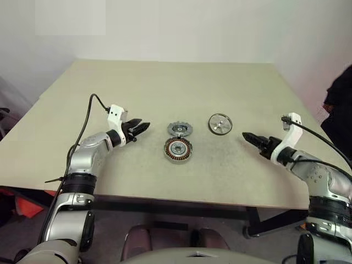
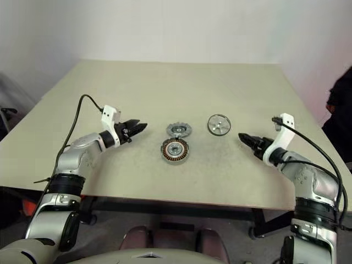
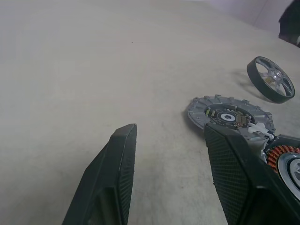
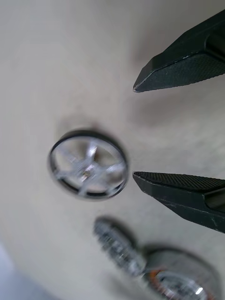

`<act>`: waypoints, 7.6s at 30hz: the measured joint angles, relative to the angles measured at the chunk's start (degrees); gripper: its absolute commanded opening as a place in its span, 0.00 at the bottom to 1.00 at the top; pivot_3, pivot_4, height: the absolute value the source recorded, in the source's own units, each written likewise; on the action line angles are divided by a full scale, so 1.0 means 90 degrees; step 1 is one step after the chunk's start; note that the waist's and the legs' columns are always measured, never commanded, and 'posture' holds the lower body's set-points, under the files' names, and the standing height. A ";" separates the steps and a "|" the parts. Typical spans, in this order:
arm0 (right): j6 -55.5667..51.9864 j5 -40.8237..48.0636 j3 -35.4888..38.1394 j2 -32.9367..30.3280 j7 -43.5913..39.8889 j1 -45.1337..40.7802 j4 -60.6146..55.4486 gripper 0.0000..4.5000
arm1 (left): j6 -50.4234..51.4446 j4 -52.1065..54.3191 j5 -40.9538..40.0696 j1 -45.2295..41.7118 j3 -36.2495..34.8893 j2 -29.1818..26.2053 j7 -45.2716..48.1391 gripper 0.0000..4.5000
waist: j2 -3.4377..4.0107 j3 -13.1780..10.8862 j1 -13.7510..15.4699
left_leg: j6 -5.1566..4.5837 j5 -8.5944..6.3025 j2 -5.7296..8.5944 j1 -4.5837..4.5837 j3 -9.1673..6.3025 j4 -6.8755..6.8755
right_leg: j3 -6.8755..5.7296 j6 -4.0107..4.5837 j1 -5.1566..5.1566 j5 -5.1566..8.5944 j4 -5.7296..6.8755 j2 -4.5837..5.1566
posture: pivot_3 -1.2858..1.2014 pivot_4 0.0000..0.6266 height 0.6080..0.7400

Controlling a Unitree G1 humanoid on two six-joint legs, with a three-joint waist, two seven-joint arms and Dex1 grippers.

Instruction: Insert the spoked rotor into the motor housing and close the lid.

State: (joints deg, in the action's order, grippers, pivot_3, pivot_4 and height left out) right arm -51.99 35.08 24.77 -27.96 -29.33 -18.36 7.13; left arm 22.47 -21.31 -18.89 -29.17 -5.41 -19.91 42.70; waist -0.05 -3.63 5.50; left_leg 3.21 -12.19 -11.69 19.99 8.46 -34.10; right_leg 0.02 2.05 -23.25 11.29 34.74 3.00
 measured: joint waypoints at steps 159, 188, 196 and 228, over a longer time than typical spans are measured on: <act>-0.1041 -0.0055 -0.3823 0.0252 0.1610 -0.1099 -0.2471 0.60 | -0.0069 0.0078 0.0286 0.0231 0.0326 -0.0114 -0.0308 0.54 | 0.0013 -0.0009 0.0048 | 0.0070 0.0049 0.0033 -0.0001 -0.0005 0.0108 | -0.0031 -0.0007 -0.0007 0.0038 0.0014 0.0022 | 0.52 0.00 1.00; 0.0025 -0.1432 -0.4716 0.0690 0.0188 -0.0802 -0.1827 0.05 | -0.0081 0.0077 0.0287 0.0259 0.0305 -0.0181 -0.0331 0.54 | -0.0008 0.0004 0.0019 | 0.0059 0.0046 0.0031 -0.0011 -0.0005 0.0090 | -0.0033 0.0005 0.0013 0.0034 0.0018 0.0025 | 0.52 0.00 1.00; 0.0882 -0.1688 -0.4666 -0.0119 -0.0719 -0.1011 -0.2399 0.05 | -0.0117 0.0058 0.0287 0.0244 0.0306 -0.0166 -0.0336 0.54 | -0.0007 0.0004 0.0025 | 0.0055 0.0045 0.0025 0.0000 -0.0006 0.0089 | -0.0042 0.0007 0.0007 0.0034 0.0016 0.0023 | 0.52 0.00 1.00; 1.0769 -0.6655 -0.6575 -0.1090 -0.3364 -0.4131 0.2945 0.42 | -0.0237 -0.0016 0.0281 0.0257 0.0261 -0.0131 -0.0463 0.54 | -0.0017 -0.0004 -0.0027 | -0.0032 0.0007 -0.0005 0.0022 -0.0004 -0.0045 | -0.0060 0.0035 -0.0012 0.0051 0.0107 0.0022 | 0.52 0.00 1.00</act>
State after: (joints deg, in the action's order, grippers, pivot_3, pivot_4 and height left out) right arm 44.93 -24.81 -34.41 -37.78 -59.60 -55.54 33.63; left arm 20.34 -21.45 -16.36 -26.86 -3.06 -21.09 38.53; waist -0.20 -3.66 5.25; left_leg 2.92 -12.13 -11.73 20.18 8.42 -34.50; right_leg -0.52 2.36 -23.35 11.75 35.70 3.19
